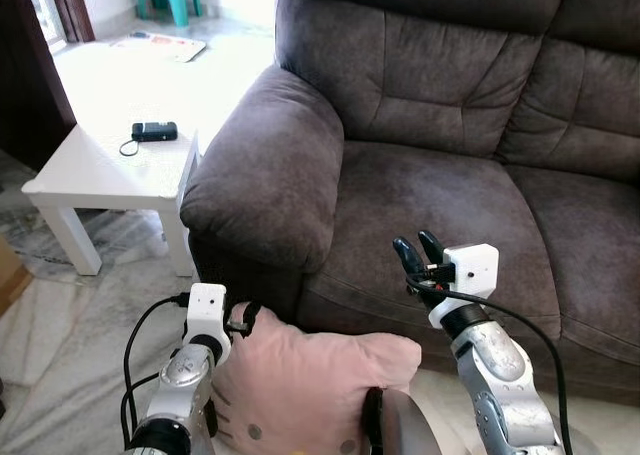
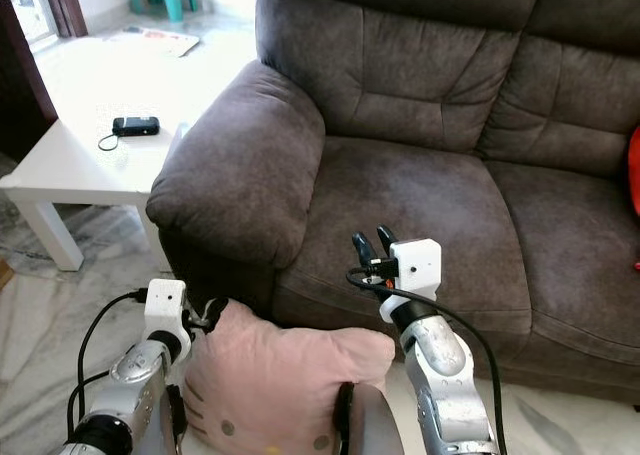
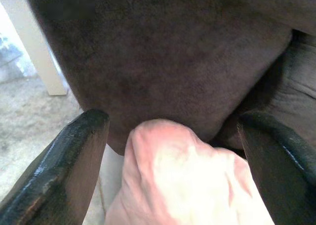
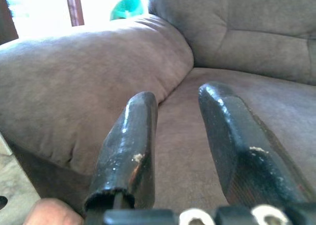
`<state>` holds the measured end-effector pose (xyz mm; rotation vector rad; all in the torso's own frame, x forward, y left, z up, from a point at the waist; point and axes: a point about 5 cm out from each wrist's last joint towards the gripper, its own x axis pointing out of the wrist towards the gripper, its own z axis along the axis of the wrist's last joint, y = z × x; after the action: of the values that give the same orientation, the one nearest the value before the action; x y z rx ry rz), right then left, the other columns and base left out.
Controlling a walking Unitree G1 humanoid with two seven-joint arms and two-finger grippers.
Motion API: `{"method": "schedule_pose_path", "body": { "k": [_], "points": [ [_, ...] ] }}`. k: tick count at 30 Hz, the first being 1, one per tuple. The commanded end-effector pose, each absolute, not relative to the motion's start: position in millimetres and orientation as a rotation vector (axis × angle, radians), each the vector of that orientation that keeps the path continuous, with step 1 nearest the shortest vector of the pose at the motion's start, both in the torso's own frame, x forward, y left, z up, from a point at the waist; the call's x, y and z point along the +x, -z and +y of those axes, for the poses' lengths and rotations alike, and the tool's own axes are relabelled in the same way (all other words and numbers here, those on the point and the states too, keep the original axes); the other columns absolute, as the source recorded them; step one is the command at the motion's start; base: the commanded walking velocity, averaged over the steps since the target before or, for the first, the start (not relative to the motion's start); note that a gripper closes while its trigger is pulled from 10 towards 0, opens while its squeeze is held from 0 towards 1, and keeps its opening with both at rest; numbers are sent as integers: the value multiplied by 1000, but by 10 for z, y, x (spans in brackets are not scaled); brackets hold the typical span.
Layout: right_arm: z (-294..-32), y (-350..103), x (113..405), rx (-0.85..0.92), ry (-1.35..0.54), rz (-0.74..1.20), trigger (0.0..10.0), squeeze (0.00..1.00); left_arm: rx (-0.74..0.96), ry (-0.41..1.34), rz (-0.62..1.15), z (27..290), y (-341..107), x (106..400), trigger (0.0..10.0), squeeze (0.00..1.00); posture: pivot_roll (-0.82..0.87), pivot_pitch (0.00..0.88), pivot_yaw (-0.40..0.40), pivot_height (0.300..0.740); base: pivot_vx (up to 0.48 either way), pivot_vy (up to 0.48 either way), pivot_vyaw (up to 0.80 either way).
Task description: Move the pillow to the sofa from floor
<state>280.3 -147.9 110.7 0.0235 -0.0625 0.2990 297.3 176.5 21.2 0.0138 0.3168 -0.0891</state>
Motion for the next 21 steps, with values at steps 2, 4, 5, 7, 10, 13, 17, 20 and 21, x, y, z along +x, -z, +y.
{"method": "schedule_pose_path", "body": {
  "k": [2,4,5,7,10,13,17,20,21],
  "points": [
    [-1544,-1144,2792,12,-282,-69,10000,0,26,123,318,1695,-231,2992,10000,0,-10,0,-140,481,352,0,0],
    [-1542,-1141,2790,12,-283,-68,10000,0,26,126,318,1695,-228,2986,10000,0,-10,0,-140,481,352,0,0],
    [-1544,-1142,2789,12,-283,-68,10000,0,26,127,320,1693,-223,2980,10000,0,-9,0,-142,481,334,0,0],
    [-1544,-1143,2787,12,-284,-68,10000,0,27,131,321,1689,-217,2972,10000,0,-10,0,-142,481,311,0,0],
    [-1544,-1147,2784,11,-285,-68,10000,0,33,155,330,1670,-196,2952,10000,0,-12,0,-145,481,0,0,0],
    [-1546,-1145,2775,10,-287,-66,10000,0,26,190,354,1645,-157,2920,10000,0,-12,0,-147,481,0,0,0],
    [-1554,-1149,2755,8,-289,-63,10000,0,1,232,411,1627,-71,2854,10000,0,-18,0,-151,481,0,0,0],
    [-1557,-1165,2733,6,-291,-62,10000,0,-9,238,463,1649,11,2800,10000,0,-28,0,-154,481,0,0,0],
    [-1560,-1173,2720,6,-292,-63,10000,0,-1,234,473,1662,33,2785,10000,0,-32,0,-157,481,0,0,0]
  ]
}}
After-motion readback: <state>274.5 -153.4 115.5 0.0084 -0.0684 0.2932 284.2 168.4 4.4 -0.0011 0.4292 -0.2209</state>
